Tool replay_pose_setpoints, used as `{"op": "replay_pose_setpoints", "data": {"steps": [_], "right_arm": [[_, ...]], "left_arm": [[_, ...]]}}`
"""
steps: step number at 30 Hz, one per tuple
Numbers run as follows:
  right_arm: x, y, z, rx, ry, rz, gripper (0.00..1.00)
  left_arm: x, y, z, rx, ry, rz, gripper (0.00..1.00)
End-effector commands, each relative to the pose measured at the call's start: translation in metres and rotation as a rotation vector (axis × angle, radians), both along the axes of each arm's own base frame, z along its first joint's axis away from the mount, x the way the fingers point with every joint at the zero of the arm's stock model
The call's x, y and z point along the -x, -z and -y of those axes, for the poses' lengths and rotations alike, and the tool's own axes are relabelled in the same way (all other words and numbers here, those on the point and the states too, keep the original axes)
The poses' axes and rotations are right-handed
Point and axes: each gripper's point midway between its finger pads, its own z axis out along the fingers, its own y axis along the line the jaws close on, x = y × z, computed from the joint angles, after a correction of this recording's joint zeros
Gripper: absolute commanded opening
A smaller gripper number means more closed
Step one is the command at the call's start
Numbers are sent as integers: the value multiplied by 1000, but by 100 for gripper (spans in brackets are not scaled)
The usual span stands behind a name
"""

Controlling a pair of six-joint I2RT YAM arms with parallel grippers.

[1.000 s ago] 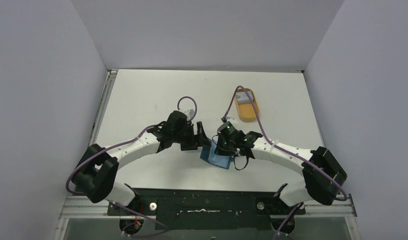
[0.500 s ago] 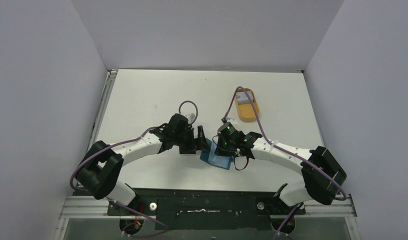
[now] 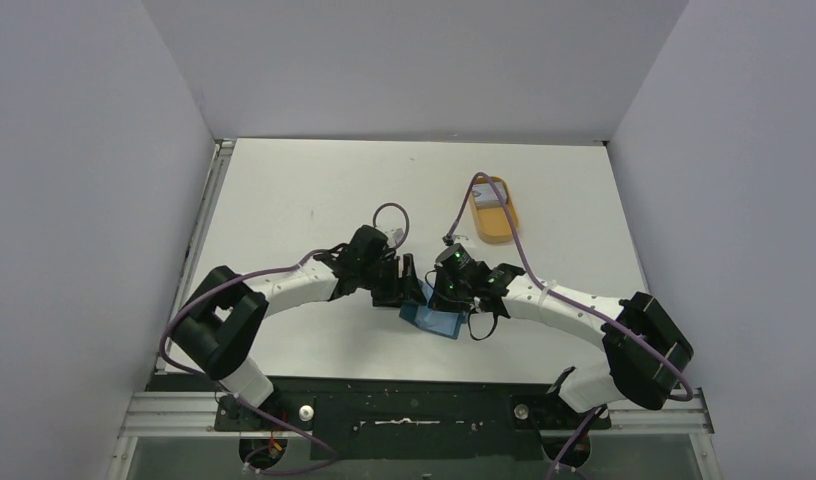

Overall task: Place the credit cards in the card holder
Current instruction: Open the card holder at the center of the board.

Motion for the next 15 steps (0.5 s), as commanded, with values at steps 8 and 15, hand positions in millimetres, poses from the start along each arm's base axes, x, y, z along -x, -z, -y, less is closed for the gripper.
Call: {"op": "replay_pose_setpoints", "data": {"steps": [8,15], "right_arm": [[-8,-5,-6,-33,-5,34,0],[-1,0,20,30,38,31,33]], "left_arm": [[-10,-4,17,21,48,24,23],[-9,0,-1,-60,-12,22,0]]}}
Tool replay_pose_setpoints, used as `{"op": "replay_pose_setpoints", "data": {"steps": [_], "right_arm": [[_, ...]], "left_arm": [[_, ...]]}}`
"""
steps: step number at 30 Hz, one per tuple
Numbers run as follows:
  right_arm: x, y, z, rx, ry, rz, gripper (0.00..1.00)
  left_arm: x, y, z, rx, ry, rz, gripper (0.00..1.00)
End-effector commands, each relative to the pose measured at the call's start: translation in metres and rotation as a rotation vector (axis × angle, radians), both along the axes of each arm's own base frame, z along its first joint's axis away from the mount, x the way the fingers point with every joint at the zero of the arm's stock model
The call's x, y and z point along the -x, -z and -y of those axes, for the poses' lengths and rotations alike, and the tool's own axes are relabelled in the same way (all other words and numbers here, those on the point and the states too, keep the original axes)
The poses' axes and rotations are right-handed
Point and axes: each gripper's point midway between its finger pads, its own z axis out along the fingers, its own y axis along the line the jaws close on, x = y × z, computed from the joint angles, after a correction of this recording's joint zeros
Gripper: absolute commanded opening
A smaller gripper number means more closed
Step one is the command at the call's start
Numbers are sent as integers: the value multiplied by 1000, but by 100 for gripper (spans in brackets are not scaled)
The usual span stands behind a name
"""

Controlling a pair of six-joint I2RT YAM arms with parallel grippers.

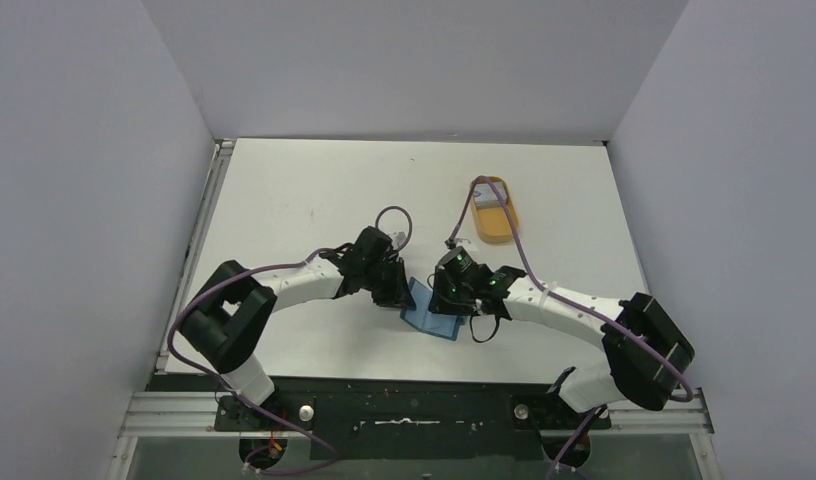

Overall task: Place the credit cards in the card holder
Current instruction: Open the card holder at the center of the board, then move the storage box to the center of the board.

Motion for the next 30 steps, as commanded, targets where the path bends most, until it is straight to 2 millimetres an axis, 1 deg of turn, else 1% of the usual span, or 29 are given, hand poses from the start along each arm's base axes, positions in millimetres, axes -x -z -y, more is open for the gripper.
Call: {"op": "replay_pose_setpoints", "data": {"steps": [1,2,3,5,6,7,10,11,13,14,17,19,20,23,25,27,30], "right_arm": [[-2,-7,24,42,47,55,43],[0,-11,30,50,57,70,51],[1,-16,37,56,67,84,56],[4,-29,46,53,74,118,60],[4,-36,47,40,70,137,61],[3,-45,44,13,60,158,61],[-3,-70,26,-79,28,203,60],[-9,-76,27,-76,47,212,60],[-31,-87,43,-69,144,253,59],[-44,-94,51,-98,193,269,59],[-89,-114,84,-183,360,338,58],[-121,-123,105,-216,461,370,58],[-135,-124,113,-213,502,381,57],[-175,-118,133,-211,615,384,57],[-199,-115,141,-195,660,390,56],[-219,-103,149,-188,703,370,56],[-243,-89,152,-226,770,343,58]], "left_arm": [[-9,-17,-6,-29,-36,56,0],[-7,-17,-10,-48,-46,54,0],[-7,-17,-14,-65,-55,56,0],[-6,-18,-21,-93,-71,60,0],[-5,-18,-23,-100,-80,58,0],[-5,-18,-26,-106,-92,55,0],[-5,-18,-27,-100,-122,49,0],[-5,-17,-28,-99,-134,45,0],[-5,-15,-31,-96,-164,39,0],[-4,-14,-33,-89,-179,37,0],[-5,-9,-36,-50,-232,32,0],[-7,-5,-38,-22,-263,27,0],[-7,-4,-38,-10,-275,26,0],[-8,0,-36,25,-302,28,0],[-9,0,-34,46,-309,28,0],[-8,2,-36,45,-310,27,0],[-9,3,-38,38,-312,30,0]]}}
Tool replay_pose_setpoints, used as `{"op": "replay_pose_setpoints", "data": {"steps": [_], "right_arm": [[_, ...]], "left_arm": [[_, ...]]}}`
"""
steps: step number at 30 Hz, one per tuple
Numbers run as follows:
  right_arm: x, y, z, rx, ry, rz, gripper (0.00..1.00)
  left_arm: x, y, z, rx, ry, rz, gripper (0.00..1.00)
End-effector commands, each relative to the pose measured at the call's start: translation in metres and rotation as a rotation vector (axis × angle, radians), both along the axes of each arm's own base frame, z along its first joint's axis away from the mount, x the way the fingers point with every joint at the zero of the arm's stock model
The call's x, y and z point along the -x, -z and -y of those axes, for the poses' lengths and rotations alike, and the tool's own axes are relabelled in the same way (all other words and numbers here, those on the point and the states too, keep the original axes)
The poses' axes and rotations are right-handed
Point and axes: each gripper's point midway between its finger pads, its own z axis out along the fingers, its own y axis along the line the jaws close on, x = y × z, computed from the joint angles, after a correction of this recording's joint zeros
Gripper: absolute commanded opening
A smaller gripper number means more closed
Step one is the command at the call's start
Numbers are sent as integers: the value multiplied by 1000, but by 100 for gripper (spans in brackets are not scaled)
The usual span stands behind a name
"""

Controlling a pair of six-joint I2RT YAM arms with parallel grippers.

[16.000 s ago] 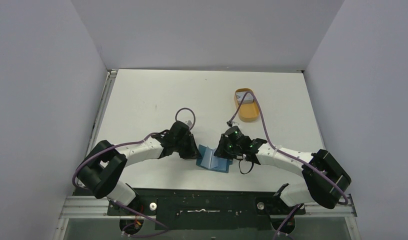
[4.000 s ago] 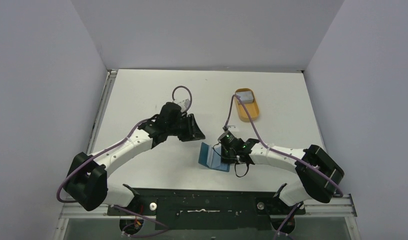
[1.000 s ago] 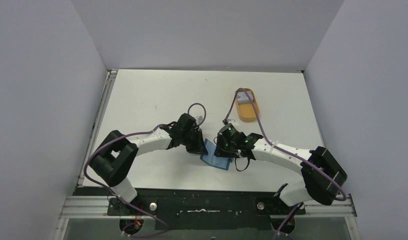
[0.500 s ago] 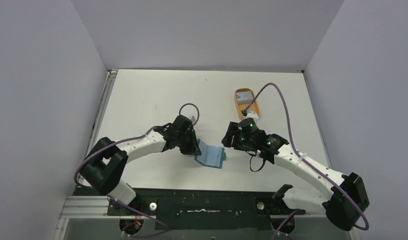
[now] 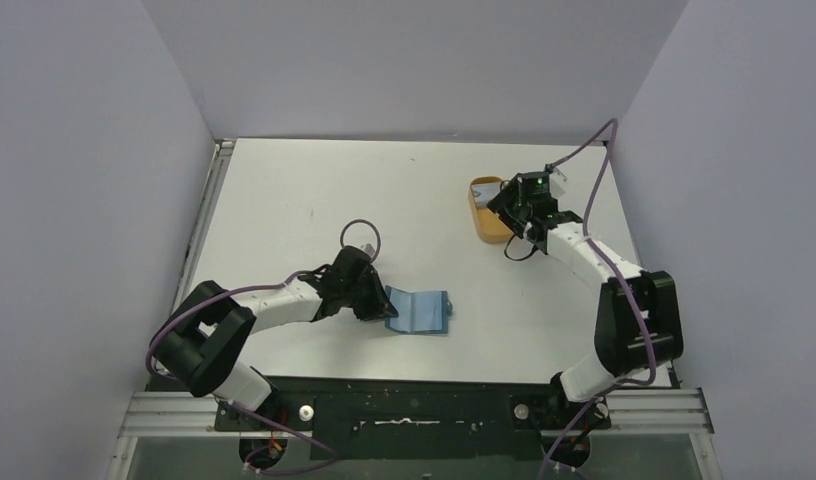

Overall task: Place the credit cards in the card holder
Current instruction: Move the storage box to the center of the board.

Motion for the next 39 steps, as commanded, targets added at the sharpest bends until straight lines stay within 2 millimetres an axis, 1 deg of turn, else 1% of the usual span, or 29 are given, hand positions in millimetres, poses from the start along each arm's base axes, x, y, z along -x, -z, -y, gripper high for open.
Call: {"op": "replay_pose_setpoints", "data": {"steps": [1,3,4,5,9,11,13,15,17,23,27,31,36,38,39], "right_arm": [[-50,-10,5,-82,114,88,59],[-62,-4,4,-100,151,84,61],[-67,4,4,-102,170,70,62],[-72,4,5,-109,195,73,62],[-89,23,7,-128,263,49,63],[-94,28,6,-111,267,31,64],[-91,36,5,-73,252,4,64],[-80,51,5,-47,245,-45,65],[-69,62,5,-39,242,-72,65],[-25,80,9,8,212,-137,65],[4,82,20,22,209,-153,66],[33,76,28,17,196,-153,66],[77,77,39,45,164,-179,66],[88,75,44,33,157,-179,67],[91,72,44,26,149,-172,67]], "left_arm": [[-19,-19,7,56,-30,85,0],[-20,-22,7,56,-23,91,0],[-21,-23,8,53,-19,94,0],[-21,-24,8,52,-15,96,0],[-23,-28,7,46,-7,113,0],[-22,-29,5,39,-4,111,0],[-19,-27,2,23,2,103,0],[-18,-28,0,16,0,109,0],[-19,-28,-1,16,1,111,0],[-18,-29,1,25,11,109,0],[-16,-29,1,35,8,112,0],[-17,-31,2,41,8,116,0],[-17,-32,4,46,17,117,0],[-16,-30,4,45,20,112,0],[-16,-30,5,49,21,112,0]]}}
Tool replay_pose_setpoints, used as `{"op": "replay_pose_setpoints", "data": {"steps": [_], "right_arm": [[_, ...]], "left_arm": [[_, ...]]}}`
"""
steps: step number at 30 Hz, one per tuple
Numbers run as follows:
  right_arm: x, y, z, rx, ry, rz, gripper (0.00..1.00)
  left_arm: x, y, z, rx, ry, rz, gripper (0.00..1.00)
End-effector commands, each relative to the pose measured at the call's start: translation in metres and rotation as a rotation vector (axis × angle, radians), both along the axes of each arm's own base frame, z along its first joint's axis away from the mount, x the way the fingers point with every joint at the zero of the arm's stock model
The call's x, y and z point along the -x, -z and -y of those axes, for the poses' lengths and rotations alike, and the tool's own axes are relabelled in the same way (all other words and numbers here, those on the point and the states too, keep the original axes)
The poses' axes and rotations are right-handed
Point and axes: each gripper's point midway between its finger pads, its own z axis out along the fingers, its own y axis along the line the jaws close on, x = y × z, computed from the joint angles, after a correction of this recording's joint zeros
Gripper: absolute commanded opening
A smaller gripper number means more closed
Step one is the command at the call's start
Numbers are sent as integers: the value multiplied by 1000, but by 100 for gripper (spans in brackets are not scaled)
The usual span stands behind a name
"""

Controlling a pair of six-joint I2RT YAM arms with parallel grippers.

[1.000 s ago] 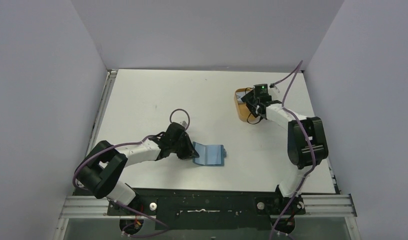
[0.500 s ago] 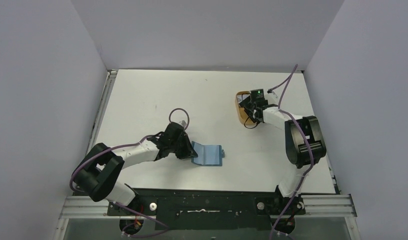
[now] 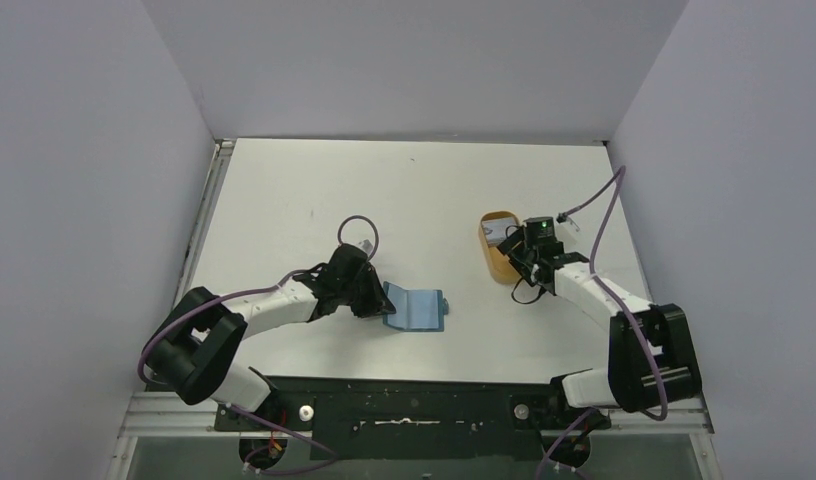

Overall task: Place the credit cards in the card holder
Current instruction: Move the storage box to the center of the board, then pick up the credit card from the storage box.

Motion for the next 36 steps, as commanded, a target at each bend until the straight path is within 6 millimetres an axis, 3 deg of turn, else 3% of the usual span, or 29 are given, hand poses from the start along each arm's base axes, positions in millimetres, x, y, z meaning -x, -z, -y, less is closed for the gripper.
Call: {"op": "replay_pose_setpoints", "data": {"steps": [1,7,11,23,36], "right_arm": [[19,-10,11,11,-35,6,67],[-8,-51,-8,-76,-62,111,67],[-28,-62,-14,-111,43,158,67],[-48,-17,-16,-81,318,55,67],[-62,0,-8,-85,390,47,68]], "left_arm": [[-10,-18,9,49,15,57,0],[-12,-22,12,61,15,57,0],[-11,-22,12,63,11,53,0],[-10,-26,11,71,10,61,0],[-11,-25,11,69,12,62,0]]}}
